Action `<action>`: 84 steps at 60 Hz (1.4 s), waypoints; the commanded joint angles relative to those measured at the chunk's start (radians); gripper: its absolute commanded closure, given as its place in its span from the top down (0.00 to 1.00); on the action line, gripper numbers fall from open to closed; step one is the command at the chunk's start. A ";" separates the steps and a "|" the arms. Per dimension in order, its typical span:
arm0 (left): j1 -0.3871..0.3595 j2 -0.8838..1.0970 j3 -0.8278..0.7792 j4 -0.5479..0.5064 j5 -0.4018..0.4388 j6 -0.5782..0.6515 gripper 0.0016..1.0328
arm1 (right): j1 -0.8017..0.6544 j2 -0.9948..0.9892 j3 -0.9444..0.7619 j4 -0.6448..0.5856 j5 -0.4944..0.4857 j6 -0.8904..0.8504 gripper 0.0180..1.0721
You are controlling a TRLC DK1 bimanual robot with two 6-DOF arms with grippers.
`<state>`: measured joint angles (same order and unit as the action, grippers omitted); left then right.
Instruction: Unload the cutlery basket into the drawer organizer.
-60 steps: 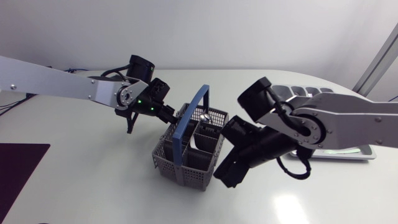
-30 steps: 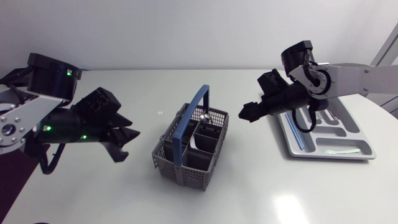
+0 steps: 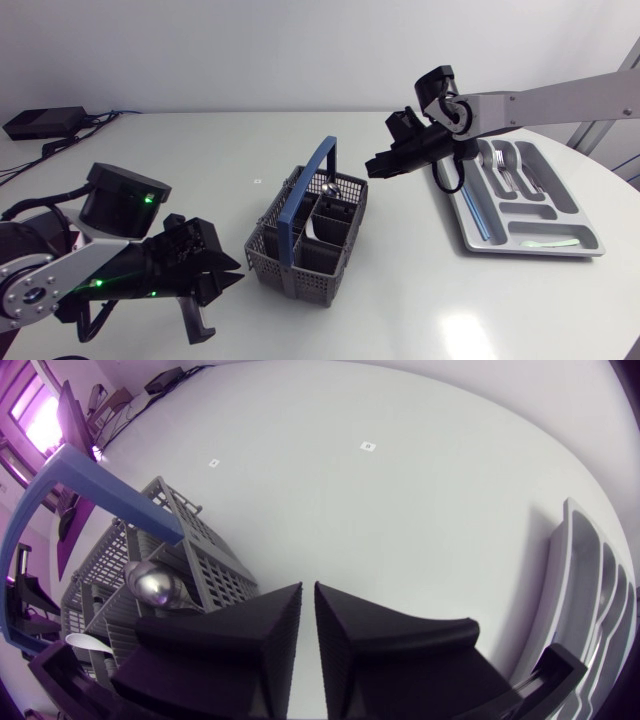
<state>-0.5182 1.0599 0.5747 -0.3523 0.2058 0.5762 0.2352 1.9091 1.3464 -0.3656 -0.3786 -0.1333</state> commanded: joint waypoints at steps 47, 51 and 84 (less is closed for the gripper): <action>0.218 0.473 0.197 0.320 0.021 0.013 0.23 | 0.115 -0.321 -0.351 -0.098 -0.141 -0.014 0.10; 0.233 0.499 0.225 0.323 0.021 0.020 0.23 | 0.128 -0.351 -0.378 -0.102 -0.141 -0.011 0.10; 0.443 0.209 0.137 0.227 0.190 0.125 0.45 | 0.153 -0.516 -0.521 -0.061 0.029 -0.049 0.47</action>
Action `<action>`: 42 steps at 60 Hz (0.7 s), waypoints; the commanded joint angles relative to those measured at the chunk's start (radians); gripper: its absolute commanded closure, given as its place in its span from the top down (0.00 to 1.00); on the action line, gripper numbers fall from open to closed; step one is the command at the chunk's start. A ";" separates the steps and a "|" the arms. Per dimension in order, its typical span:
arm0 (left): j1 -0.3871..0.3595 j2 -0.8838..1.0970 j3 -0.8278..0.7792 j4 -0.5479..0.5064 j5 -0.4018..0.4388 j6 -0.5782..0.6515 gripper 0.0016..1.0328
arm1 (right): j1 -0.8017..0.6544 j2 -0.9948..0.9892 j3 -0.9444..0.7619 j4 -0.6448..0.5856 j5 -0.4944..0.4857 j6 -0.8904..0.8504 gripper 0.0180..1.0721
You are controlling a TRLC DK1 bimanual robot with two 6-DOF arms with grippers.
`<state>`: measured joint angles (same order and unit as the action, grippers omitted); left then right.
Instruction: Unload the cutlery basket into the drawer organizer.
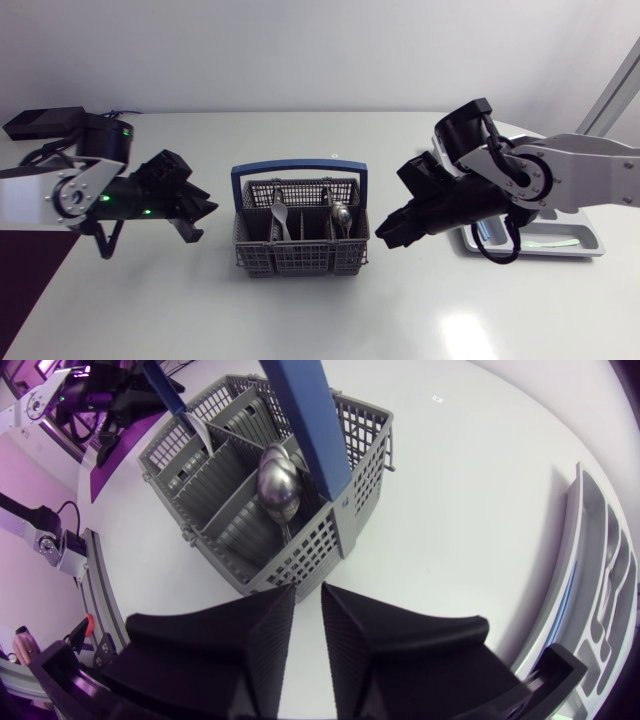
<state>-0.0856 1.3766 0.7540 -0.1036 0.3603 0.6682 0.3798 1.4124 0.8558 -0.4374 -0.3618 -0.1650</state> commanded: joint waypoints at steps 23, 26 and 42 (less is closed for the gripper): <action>-0.319 -0.392 -0.084 -0.157 -0.063 0.028 0.54 | 0.021 -0.165 -0.081 0.006 0.027 -0.056 0.67; -0.350 -0.373 -0.079 -0.148 -0.087 0.027 0.54 | 0.024 -0.173 -0.089 0.006 0.029 -0.059 0.67; -0.490 -0.174 -0.019 -0.034 -0.271 0.018 0.54 | 0.027 -0.196 -0.106 0.009 0.030 -0.067 0.68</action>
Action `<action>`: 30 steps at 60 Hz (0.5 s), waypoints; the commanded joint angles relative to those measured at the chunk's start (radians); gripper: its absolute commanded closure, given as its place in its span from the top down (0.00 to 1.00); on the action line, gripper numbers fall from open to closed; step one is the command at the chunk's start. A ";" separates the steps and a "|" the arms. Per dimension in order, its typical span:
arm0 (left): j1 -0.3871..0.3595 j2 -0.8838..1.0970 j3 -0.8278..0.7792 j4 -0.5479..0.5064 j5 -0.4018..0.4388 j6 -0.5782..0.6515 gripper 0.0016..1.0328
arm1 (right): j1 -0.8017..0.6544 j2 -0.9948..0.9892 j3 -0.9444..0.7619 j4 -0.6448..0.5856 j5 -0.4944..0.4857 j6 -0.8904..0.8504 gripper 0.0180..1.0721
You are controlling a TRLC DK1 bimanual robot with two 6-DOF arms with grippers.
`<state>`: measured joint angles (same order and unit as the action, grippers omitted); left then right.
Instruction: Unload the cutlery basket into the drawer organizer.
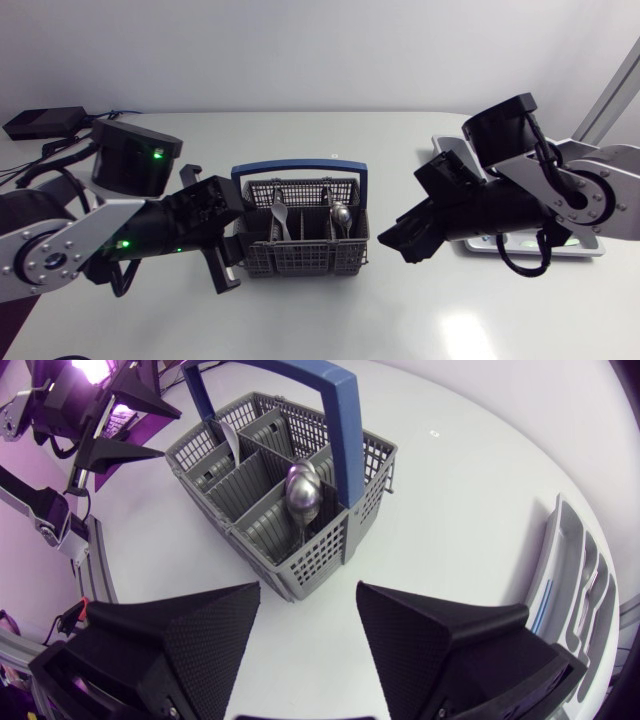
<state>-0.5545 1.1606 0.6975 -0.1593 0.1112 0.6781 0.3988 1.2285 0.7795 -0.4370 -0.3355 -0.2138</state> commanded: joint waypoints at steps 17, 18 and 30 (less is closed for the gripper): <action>-0.053 0.206 0.148 0.053 -0.099 -0.002 0.54 | 0.009 -0.012 -0.040 0.023 0.003 -0.022 0.69; -0.055 0.214 0.151 0.056 -0.104 0.000 0.54 | 0.009 -0.014 -0.042 0.023 0.003 -0.024 0.69; -0.065 0.291 0.177 0.089 -0.162 0.005 0.54 | 0.014 -0.015 -0.039 0.029 0.001 -0.030 0.69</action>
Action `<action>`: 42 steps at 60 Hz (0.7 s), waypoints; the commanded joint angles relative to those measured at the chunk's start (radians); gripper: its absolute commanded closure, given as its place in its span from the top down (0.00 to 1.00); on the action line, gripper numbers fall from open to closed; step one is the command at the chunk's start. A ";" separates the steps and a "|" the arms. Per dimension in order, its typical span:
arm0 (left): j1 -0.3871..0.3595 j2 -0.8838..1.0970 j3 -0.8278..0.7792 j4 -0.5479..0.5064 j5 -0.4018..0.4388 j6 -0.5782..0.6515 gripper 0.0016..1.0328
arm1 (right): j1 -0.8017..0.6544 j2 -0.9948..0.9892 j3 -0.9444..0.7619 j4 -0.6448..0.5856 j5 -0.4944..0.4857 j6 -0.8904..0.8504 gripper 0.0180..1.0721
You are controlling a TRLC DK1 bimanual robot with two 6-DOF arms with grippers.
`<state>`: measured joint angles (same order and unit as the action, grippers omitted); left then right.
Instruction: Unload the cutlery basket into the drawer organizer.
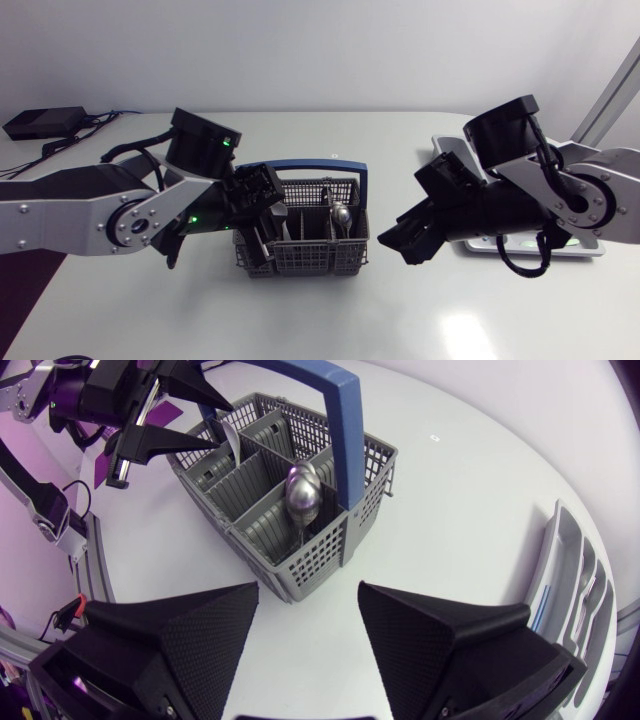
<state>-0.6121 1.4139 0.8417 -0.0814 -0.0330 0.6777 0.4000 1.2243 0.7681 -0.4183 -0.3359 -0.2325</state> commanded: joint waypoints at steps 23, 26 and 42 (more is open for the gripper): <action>-0.011 0.059 0.053 -0.017 -0.010 0.014 0.29 | 0.057 -0.013 -0.036 0.018 0.018 -0.013 0.69; -0.014 0.054 0.050 -0.018 -0.010 0.014 0.28 | 0.059 -0.013 -0.038 0.018 0.020 -0.013 0.69; -0.044 -0.016 0.013 -0.031 -0.002 0.019 0.21 | 0.063 -0.020 -0.044 0.018 0.031 -0.014 0.69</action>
<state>-0.6437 1.4330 0.8597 -0.1066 -0.0387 0.6781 0.4538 1.2209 0.7506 -0.4099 -0.3122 -0.2333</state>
